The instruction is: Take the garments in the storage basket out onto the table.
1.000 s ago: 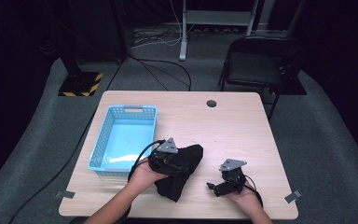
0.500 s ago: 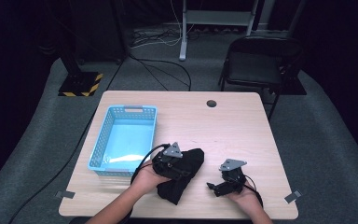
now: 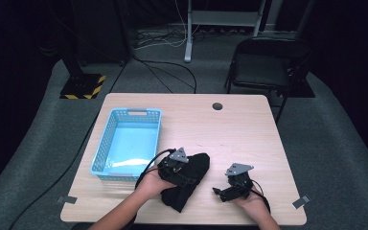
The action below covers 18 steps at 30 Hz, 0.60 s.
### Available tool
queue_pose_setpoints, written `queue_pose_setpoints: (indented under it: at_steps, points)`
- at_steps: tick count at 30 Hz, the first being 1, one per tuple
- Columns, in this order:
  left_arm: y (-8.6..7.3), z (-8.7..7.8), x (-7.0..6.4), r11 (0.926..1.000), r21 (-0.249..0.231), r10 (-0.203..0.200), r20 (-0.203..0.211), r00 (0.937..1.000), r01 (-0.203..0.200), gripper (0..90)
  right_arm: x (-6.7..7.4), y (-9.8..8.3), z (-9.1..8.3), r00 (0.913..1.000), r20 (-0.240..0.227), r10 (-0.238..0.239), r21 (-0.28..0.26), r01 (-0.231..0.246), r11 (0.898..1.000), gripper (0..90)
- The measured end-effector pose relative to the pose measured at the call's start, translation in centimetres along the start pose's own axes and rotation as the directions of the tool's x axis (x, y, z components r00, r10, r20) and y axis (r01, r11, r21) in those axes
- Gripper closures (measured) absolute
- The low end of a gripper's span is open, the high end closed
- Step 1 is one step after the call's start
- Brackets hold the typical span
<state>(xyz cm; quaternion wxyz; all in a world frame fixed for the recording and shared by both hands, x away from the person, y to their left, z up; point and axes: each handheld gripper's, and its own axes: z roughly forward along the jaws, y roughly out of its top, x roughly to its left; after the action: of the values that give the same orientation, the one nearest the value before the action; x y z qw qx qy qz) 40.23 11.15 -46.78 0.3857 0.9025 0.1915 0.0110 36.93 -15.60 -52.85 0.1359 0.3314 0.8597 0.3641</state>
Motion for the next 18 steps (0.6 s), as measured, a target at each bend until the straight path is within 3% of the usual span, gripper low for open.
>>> queue_pose_setpoints:
  at_steps: [18]
  points:
    - [0.35, -0.26, -0.15, 0.9999, 0.005, -0.014, 0.012, 0.9998, 0.014, 28.1, 0.00, -0.01, 0.00, 1.0000, 0.000, 0.000, 0.000, 0.000, 1.000, 2.0]
